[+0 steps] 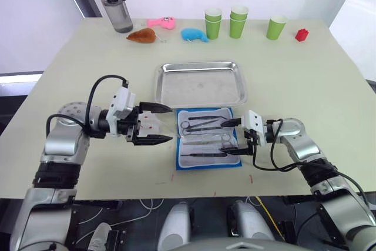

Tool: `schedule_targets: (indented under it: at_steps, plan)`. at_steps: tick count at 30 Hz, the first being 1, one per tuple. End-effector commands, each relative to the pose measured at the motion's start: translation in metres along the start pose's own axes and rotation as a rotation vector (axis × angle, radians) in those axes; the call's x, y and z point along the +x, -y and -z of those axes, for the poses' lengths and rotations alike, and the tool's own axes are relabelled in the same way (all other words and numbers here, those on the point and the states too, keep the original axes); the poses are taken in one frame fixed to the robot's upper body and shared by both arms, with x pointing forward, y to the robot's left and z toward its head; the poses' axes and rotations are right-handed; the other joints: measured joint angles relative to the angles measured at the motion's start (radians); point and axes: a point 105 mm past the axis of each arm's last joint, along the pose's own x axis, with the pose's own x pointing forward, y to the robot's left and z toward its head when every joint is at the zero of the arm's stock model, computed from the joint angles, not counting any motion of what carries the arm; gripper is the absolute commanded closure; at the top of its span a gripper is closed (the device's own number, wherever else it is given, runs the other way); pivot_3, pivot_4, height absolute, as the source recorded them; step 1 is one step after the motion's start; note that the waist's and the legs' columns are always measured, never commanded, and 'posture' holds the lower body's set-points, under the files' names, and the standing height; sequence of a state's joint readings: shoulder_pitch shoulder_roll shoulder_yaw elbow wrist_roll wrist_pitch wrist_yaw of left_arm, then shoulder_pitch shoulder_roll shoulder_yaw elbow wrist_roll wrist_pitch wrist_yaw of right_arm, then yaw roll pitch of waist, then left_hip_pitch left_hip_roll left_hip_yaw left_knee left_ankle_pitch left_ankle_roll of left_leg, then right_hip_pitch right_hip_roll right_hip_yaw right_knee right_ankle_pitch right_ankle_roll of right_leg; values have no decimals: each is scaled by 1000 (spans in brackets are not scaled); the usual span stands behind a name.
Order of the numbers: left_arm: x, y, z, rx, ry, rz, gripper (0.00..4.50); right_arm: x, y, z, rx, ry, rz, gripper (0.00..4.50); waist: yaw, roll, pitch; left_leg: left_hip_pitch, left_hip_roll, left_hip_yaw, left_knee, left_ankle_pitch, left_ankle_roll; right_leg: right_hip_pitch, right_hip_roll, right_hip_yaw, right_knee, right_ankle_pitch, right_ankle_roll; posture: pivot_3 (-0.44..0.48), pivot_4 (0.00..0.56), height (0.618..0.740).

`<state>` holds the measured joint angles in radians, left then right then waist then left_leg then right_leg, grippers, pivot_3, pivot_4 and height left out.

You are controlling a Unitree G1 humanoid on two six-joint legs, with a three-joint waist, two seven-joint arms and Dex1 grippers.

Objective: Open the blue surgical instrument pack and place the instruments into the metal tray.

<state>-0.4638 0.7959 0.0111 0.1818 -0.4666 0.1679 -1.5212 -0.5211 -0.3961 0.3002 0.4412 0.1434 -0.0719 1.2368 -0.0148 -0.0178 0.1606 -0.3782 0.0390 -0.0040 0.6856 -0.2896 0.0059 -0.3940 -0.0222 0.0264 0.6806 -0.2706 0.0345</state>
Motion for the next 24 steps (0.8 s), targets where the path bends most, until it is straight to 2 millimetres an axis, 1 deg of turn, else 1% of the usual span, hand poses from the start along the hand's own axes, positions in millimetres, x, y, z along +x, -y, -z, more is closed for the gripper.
schedule_targets:
  at_steps: [1,4,5,8,15,18,21,24]
  plan:
    - [2,-11,-2,1,-15,-20,89,5,-18,41,118,-144,-46,0,0,0,0,0,0,0,0,0,0,0,0,0,0,0,0,0,150,734]
    - [4,-21,-2,-1,-17,-42,840,8,-18,40,118,-141,-48,0,-4,0,0,0,1,0,0,0,0,0,2,1,0,0,-1,0,150,734]
    - [5,-25,-2,7,-22,-55,1341,9,-17,39,117,-139,-49,0,-6,0,0,0,2,0,0,0,0,0,3,1,0,1,-1,0,150,734]
    - [15,-37,4,6,-70,-67,1341,11,-14,36,114,-128,-38,0,-5,0,0,0,2,0,0,0,0,0,4,0,0,1,-2,0,150,734]
    - [25,-49,17,10,-141,-44,1341,13,-11,38,121,-120,-25,0,-21,0,-1,1,2,0,0,0,0,0,6,2,1,2,-4,0,150,734]
    - [35,-52,23,12,-175,-20,1341,15,-12,37,123,-114,-22,0,-23,0,-1,1,2,-1,0,0,0,0,6,2,1,3,-4,0,150,734]
    - [42,-55,25,19,-184,-11,2140,17,-11,37,121,-111,-21,0,-24,-1,-1,1,2,0,1,0,0,0,6,2,1,3,-4,0,150,734]
    - [45,-56,29,27,-193,0,2140,18,-10,36,116,-107,-19,0,-29,-1,-1,1,2,0,1,0,0,0,6,2,1,3,-4,0,150,734]
